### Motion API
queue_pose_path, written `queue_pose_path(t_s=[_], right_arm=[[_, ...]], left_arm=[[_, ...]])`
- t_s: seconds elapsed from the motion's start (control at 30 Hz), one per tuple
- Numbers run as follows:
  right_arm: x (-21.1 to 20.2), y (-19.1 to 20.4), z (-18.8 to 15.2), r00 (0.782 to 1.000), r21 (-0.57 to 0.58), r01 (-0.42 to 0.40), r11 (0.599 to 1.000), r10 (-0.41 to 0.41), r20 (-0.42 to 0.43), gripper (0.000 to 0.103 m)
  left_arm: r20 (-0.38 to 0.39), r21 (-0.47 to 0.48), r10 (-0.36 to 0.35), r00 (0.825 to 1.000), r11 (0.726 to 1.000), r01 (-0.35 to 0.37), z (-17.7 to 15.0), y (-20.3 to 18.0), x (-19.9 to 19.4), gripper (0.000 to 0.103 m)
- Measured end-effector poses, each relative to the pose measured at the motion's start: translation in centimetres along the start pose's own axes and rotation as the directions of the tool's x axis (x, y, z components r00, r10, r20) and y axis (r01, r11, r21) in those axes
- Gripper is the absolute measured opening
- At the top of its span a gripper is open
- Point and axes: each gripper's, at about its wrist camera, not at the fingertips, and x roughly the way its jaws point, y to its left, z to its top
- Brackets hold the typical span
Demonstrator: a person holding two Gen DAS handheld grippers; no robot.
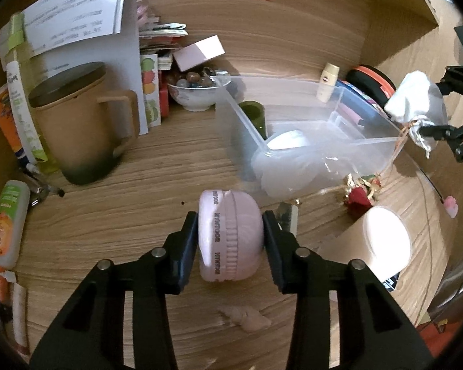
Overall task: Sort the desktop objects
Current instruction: 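Lift and carry the pink speaker and white pouch over the clear box with both tools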
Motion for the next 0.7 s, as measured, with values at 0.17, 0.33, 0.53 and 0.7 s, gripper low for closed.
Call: queue_pose_path(t_s=[0.17, 0.33, 0.53, 0.7], right_arm=[[-0.5, -1.2, 1.2, 0.997, 0.052, -0.018, 0.998, 0.014, 0.075, 0.059], [0.2, -1.7, 2.0, 0.993, 0.076, -0.042, 0.996, 0.033, 0.117, 0.059], [1.1, -2.0, 2.5, 0.987, 0.100, -0.068, 0.993, 0.053, 0.151, 0.059], [1.8, -2.5, 3.1, 0.978, 0.142, -0.111, 0.984, 0.082, 0.193, 0.059]], left_arm=[[0.007, -0.025, 0.016, 1.000, 1.000, -0.016, 0.4, 0.4, -0.6, 0.041], [0.028, -0.030, 0.031, 0.999, 0.999, -0.031, 1.1, 0.3, -1.5, 0.040], [0.068, -0.051, 0.047, 0.997, 0.998, -0.044, 2.7, 0.8, -2.8, 0.041], [0.107, -0.056, 0.043, 0.993, 0.998, -0.037, 4.3, 1.0, -4.0, 0.041]])
